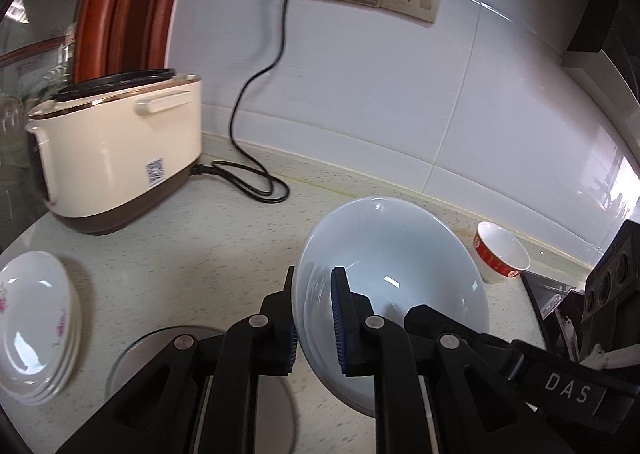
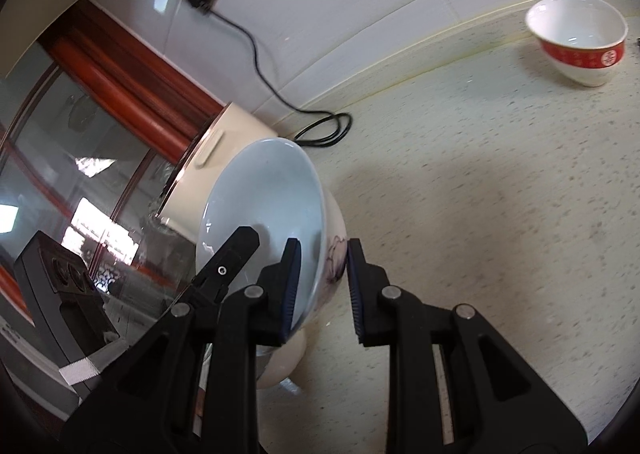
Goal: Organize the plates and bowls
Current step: 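Carry both held bowls toward the rice cooker beside the plate stack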
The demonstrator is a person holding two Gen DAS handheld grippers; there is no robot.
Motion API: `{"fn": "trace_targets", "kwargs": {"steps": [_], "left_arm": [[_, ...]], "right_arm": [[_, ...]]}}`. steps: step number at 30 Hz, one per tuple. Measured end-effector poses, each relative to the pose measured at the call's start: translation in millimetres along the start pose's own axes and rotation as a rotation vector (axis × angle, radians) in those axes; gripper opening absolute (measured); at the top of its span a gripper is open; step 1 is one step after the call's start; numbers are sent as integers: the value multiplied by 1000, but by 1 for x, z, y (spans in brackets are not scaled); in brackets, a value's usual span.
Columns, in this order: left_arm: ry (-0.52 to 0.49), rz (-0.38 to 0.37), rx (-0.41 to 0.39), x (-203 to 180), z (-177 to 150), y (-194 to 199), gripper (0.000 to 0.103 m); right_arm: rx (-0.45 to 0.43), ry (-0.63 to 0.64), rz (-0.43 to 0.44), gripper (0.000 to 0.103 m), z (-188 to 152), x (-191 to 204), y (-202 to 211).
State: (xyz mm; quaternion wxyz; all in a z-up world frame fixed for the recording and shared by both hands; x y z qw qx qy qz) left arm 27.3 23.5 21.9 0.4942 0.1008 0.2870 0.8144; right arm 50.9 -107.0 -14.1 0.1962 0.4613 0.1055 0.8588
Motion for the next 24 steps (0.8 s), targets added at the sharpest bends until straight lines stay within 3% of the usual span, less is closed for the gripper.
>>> {"fn": "trace_targets", "kwargs": {"steps": [13, 24], "left_arm": [[32, 33, 7, 46, -9, 22, 14], [66, 57, 53, 74, -23, 12, 16]], "right_arm": [[39, 80, 46, 27, -19, 28, -26], [75, 136, 40, 27, -33, 41, -43]]}}
Point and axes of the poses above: each gripper's, at about its wrist camera, not at the fingertips, and y roughly against the way its jaws point, x to its left, z to its top, the point moved 7 cm from there along -y, roughly the way its jaws point, and after that the axes turned 9 degrees about z, right-handed, at the moved point
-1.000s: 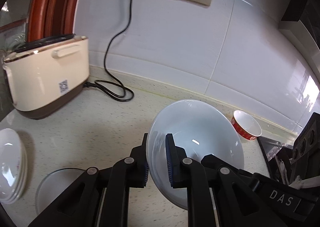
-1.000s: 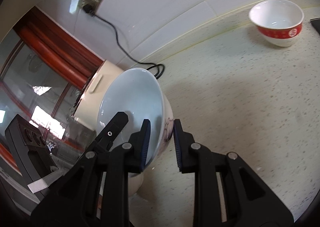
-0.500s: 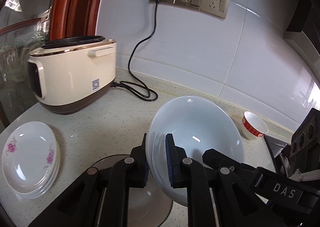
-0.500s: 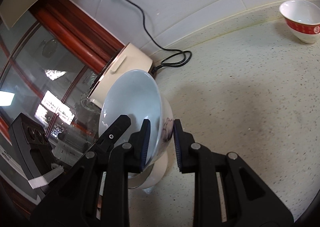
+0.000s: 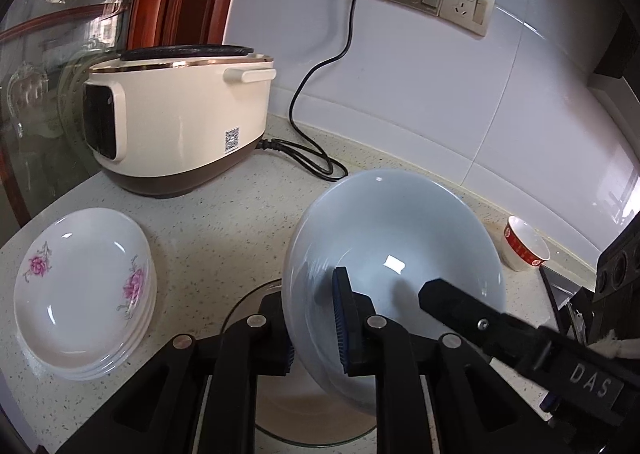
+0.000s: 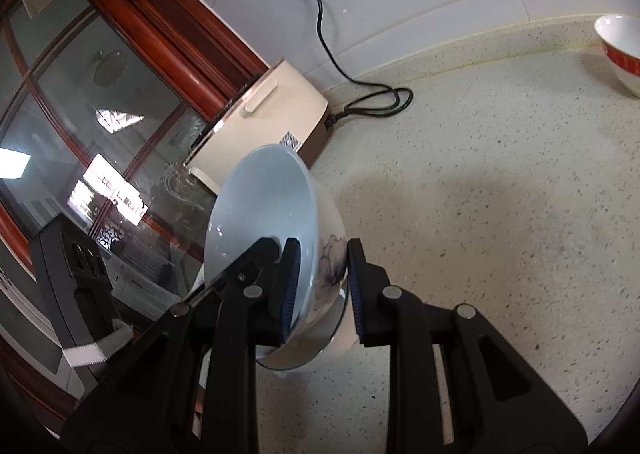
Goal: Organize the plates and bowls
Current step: 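Carry both held bowls toward the rice cooker beside the plate stack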
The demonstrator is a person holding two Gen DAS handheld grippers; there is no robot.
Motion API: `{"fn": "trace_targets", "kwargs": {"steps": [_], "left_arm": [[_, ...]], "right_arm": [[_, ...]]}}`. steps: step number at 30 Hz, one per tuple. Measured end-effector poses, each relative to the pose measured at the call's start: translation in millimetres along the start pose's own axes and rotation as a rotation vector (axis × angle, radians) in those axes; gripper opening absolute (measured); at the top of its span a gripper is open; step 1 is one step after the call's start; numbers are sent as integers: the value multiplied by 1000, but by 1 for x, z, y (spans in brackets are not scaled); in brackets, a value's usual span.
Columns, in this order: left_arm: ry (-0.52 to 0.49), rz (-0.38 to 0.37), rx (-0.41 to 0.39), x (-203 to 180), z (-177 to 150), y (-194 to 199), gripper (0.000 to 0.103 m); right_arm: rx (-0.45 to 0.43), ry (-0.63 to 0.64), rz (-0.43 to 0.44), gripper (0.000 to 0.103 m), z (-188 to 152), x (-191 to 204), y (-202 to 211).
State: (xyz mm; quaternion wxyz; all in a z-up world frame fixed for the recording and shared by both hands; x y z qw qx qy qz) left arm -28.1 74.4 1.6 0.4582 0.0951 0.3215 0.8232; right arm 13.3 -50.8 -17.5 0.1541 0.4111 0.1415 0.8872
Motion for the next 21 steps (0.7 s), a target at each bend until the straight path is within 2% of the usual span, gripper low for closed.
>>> {"fn": "trace_targets", "kwargs": {"steps": [12, 21], "left_arm": [[13, -9, 39, 19, -7, -8, 16], [3, -9, 23, 19, -6, -3, 17]], "right_arm": [[24, 48, -23, 27, -9, 2, -11], [11, 123, -44, 28, -11, 13, -11]]}}
Point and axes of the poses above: each gripper's, at about its wrist camera, not at the fingertips, and y roughly against the way its jaws point, x to its left, z to its top, the point moved 7 cm from there along -y, roughly the way its jaws point, and after that the axes turned 9 degrees about z, right-handed, at the moved point
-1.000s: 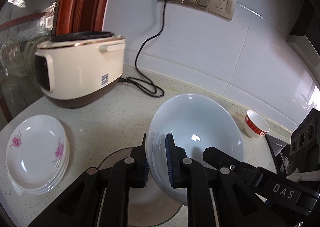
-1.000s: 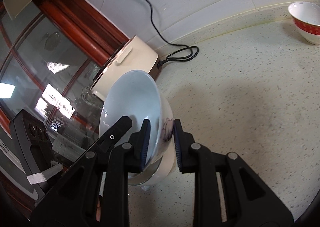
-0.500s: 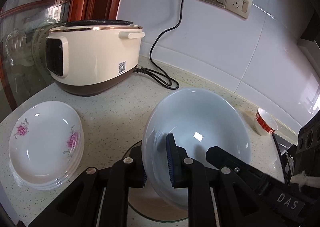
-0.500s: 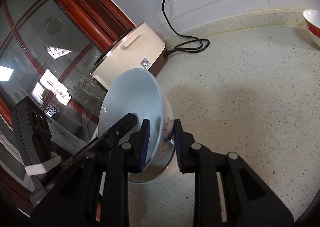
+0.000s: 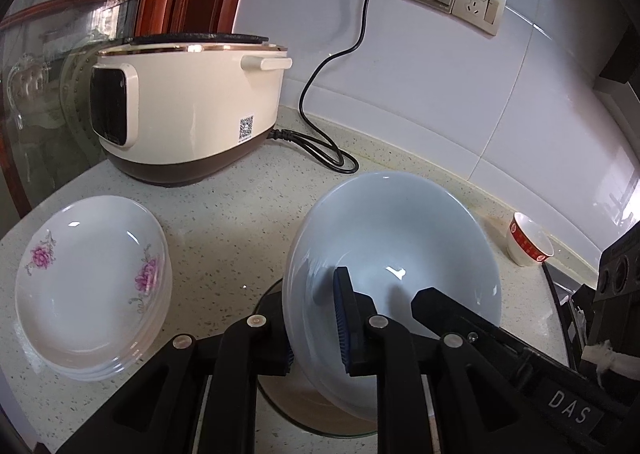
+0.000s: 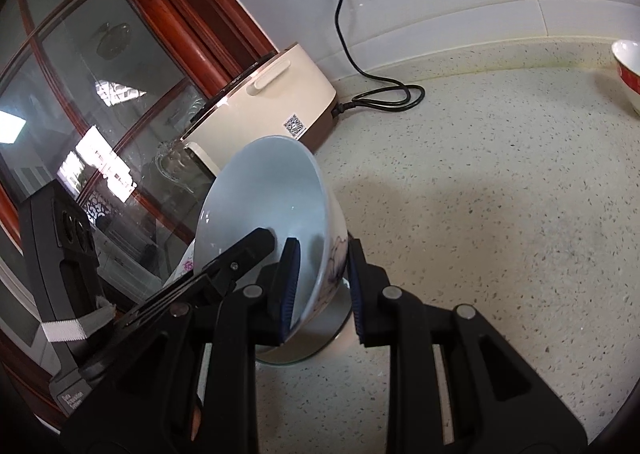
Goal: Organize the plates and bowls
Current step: 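Carry both held bowls toward the rice cooker beside the plate stack, then lower the bowls onto the glass lid, nesting them, and open right tool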
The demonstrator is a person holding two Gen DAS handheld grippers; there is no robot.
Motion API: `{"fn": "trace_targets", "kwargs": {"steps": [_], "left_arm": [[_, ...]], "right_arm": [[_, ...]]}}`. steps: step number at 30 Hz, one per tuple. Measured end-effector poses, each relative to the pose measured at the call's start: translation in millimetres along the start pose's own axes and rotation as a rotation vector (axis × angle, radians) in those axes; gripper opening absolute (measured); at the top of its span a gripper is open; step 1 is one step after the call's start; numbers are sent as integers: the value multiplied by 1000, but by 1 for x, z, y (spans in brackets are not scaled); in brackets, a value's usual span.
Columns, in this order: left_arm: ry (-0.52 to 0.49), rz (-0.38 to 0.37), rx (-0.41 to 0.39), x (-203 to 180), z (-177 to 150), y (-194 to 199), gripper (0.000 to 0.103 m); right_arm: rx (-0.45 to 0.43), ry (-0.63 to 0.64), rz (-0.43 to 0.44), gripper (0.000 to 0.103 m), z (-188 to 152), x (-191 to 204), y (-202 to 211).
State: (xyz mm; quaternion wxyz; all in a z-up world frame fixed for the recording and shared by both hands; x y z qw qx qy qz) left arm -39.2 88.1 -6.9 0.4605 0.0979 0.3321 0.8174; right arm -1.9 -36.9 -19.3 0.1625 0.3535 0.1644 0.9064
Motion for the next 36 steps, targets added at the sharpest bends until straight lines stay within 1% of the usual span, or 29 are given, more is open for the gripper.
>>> {"fn": "trace_targets", "kwargs": {"steps": [5, 8, 11, 13, 15, 18, 22, 25, 31, 36], "left_arm": [[-10, 9, 5, 4, -1, 3, 18], [-2, -1, 40, 6, -4, -3, 18], [16, -34, 90, 7, -11, -10, 18], [8, -43, 106, 7, -13, -9, 18], [-9, -38, 105, 7, -16, -7, 18], [-27, -37, 107, 8, -19, -1, 18], [-34, -49, 115, 9, -21, 1, 18], [-54, -39, 112, 8, -22, 2, 18], [-68, -17, 108, 8, -19, 1, 18], [-98, 5, 108, 6, -15, 0, 17]], "right_arm": [[25, 46, -35, 29, -4, 5, -7], [36, 66, -70, 29, -5, 3, -8], [44, 93, -95, 29, -5, 5, -8], [67, 126, -119, 30, -8, 9, -9], [88, 150, -140, 30, -11, 12, -9], [96, 176, -157, 30, -13, 15, -7], [81, 225, -195, 30, -11, 17, -4], [66, 277, -252, 36, -10, 19, -3], [87, 271, -249, 37, -11, 15, -4], [77, 292, -280, 38, -10, 14, -4]]}}
Point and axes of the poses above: each gripper's, at about its wrist camera, not at the fingertips, and y roughly against the way its jaws point, x to its left, z to its top, the point moved 7 cm from there along -y, roughly the way its jaws point, and after that the axes turned 9 degrees about z, right-handed, at the moved point
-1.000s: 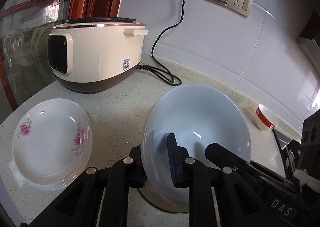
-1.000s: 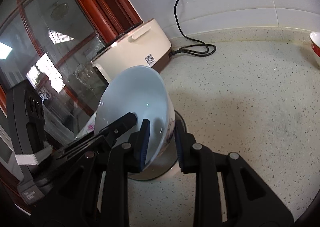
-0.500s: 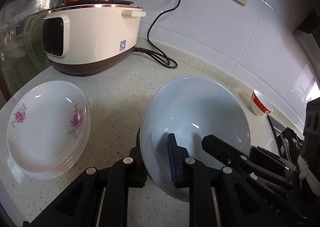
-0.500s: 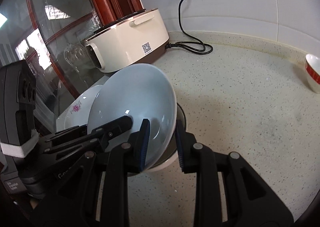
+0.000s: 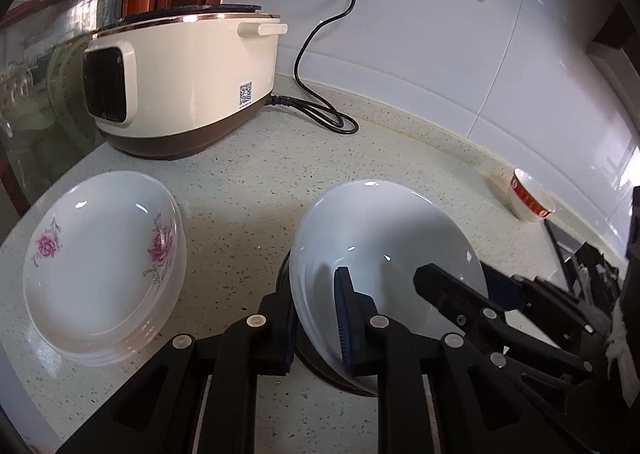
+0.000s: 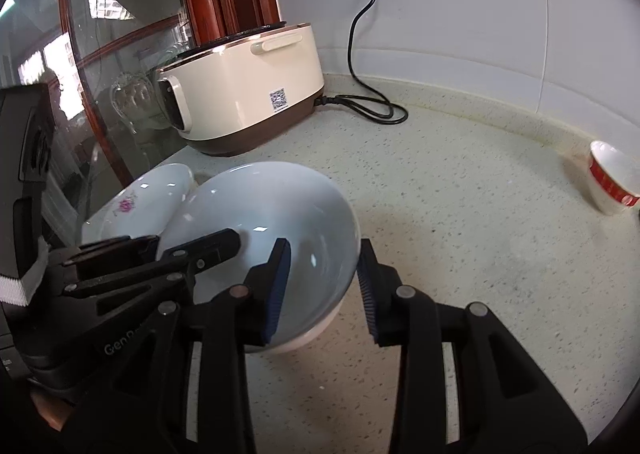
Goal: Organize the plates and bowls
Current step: 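Lower the bowls onto the glass lid, nesting them, and open right tool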
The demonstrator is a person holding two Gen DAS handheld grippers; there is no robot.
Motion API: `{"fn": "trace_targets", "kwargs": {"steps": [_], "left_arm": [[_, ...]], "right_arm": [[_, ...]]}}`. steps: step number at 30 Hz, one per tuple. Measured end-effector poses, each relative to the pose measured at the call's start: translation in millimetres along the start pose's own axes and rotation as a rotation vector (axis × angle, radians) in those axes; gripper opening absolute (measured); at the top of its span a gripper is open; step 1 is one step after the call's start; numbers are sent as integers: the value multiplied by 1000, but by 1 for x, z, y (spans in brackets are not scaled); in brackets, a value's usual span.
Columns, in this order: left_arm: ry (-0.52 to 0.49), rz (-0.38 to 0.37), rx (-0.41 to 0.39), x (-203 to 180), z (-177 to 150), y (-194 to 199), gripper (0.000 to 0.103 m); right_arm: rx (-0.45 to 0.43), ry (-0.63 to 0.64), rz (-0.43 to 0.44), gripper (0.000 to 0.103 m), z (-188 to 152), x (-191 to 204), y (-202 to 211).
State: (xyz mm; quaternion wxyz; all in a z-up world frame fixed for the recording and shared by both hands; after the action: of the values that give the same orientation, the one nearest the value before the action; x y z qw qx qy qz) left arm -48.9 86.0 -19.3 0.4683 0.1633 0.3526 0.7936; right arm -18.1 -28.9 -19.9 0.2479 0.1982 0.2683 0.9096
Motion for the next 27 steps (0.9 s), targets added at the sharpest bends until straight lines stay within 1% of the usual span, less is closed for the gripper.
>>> {"fn": "trace_targets", "kwargs": {"steps": [5, 7, 12, 19, 24, 27], "left_arm": [[-20, 16, -4, -1, 1, 0, 18], [-33, 28, -10, -2, 1, 0, 19], [-45, 34, -15, -3, 2, -2, 21], [-99, 68, -6, -7, 2, -1, 21], [-108, 83, 1, -8, 2, 1, 21], [-135, 119, -24, -10, 2, 4, 21]], "right_arm": [[26, -16, -14, 41, -4, -6, -5], [33, -27, -15, 43, -5, -8, -7], [46, -56, -17, 48, -6, -15, -9], [66, -91, -11, 53, -8, -22, -10], [81, -93, -14, 54, -9, -24, -12], [89, -91, -16, 54, -10, -24, -12]]}}
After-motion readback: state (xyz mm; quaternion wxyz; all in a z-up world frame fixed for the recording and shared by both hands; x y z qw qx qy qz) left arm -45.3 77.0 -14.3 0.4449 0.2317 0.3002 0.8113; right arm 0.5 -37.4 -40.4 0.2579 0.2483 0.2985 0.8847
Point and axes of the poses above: each gripper's, at about its wrist camera, not at the fingertips, and y roughly against the way its jaws point, x to its left, z to its top, the point moved 7 cm from there along -y, roughly the way its jaws point, and after that the axes turned 9 degrees about z, right-handed, at the moved point
